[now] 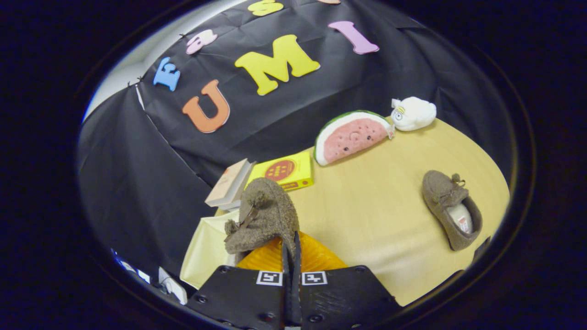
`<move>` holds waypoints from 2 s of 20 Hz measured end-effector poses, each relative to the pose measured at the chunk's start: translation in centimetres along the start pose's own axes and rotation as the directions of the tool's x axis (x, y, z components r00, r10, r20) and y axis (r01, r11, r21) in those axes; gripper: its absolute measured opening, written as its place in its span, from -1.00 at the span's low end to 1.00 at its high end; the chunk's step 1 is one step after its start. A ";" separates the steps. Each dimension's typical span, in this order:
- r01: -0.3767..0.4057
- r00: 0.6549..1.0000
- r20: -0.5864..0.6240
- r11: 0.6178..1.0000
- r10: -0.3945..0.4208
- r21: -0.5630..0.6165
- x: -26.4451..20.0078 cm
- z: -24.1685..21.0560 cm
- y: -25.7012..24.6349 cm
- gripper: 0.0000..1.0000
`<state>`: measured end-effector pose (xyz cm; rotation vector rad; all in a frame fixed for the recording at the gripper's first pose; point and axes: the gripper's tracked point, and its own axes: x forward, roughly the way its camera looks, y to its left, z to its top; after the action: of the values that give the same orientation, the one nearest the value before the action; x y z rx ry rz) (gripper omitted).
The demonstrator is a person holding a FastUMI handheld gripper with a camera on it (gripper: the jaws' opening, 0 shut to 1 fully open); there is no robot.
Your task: Open the storage box then place both shoes into the box .Put the left shoe in first, then the right shoe, with the right side of both shoes facing outward in a uniform manner.
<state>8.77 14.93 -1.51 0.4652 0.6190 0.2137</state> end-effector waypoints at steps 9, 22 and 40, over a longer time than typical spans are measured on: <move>-0.042 0.999 0.017 0.997 0.041 0.069 2.0 -2.7 14.4 -0.99; 0.157 0.982 -0.126 0.980 -0.142 0.123 12.5 -15.6 16.3 -0.98; 0.049 0.957 -0.288 0.998 -0.040 0.027 10.9 -17.4 17.0 0.74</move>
<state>6.09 39.58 -11.36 0.4555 0.9181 0.2304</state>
